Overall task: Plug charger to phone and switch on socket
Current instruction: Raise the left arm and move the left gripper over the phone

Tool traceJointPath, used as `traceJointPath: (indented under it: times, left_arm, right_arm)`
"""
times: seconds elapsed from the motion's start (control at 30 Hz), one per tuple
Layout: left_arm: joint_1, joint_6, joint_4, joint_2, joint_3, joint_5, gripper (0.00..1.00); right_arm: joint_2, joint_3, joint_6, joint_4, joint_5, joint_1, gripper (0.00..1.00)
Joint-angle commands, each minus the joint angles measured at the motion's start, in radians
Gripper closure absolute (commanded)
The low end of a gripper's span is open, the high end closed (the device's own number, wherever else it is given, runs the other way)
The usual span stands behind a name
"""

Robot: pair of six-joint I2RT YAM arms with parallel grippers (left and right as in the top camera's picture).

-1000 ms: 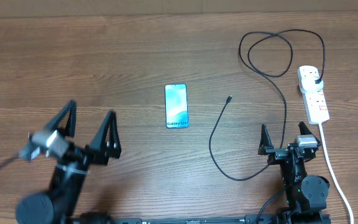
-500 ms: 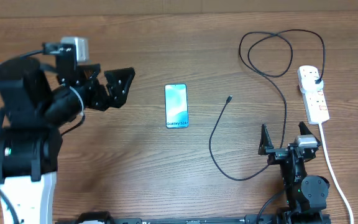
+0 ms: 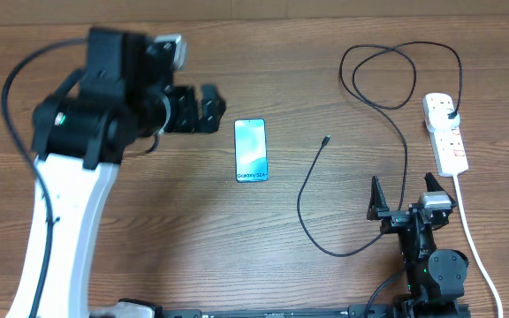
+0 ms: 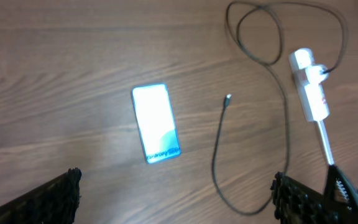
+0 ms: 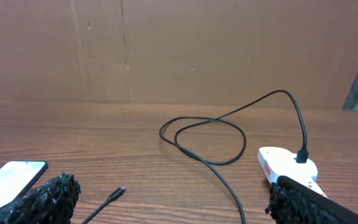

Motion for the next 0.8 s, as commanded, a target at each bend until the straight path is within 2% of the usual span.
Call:
traceJointPath:
  times: [0.0, 0.13, 0.23, 0.4, 0.53, 0.77]
  left_arm:
    - [-0.072, -0.009, -0.106, 0.144, 0.212, -0.170, 0.00]
    - [-0.119, -0.024, -0.260, 0.302, 0.401, -0.247, 0.00]
    - [-0.138, -0.023, -0.314, 0.378, 0.465, -0.256, 0.00]
    - [-0.149, -0.033, -0.273, 0.454, 0.467, -0.190, 0.00]
    - [-0.150, -0.054, -0.282, 0.517, 0.467, -0.042, 0.00]
    - [-0.156, -0.133, -0.297, 0.657, 0.466, -0.029, 0.00]
  right_arm:
    - [-0.010, -0.011, 0.005, 0.006, 0.007, -0.003, 0.00]
    - [-0.010, -0.011, 0.005, 0.006, 0.007, -0.003, 0.00]
    - [-0.010, -0.011, 0.005, 0.006, 0.007, -0.003, 0.00]
    - [-0.010, -0.011, 0.005, 0.006, 0.007, -0.003, 0.00]
    - [-0.010, -0.011, 0.005, 0.006, 0.007, -0.003, 0.00]
    - [-0.010, -0.011, 0.005, 0.006, 0.007, -0.003, 0.00]
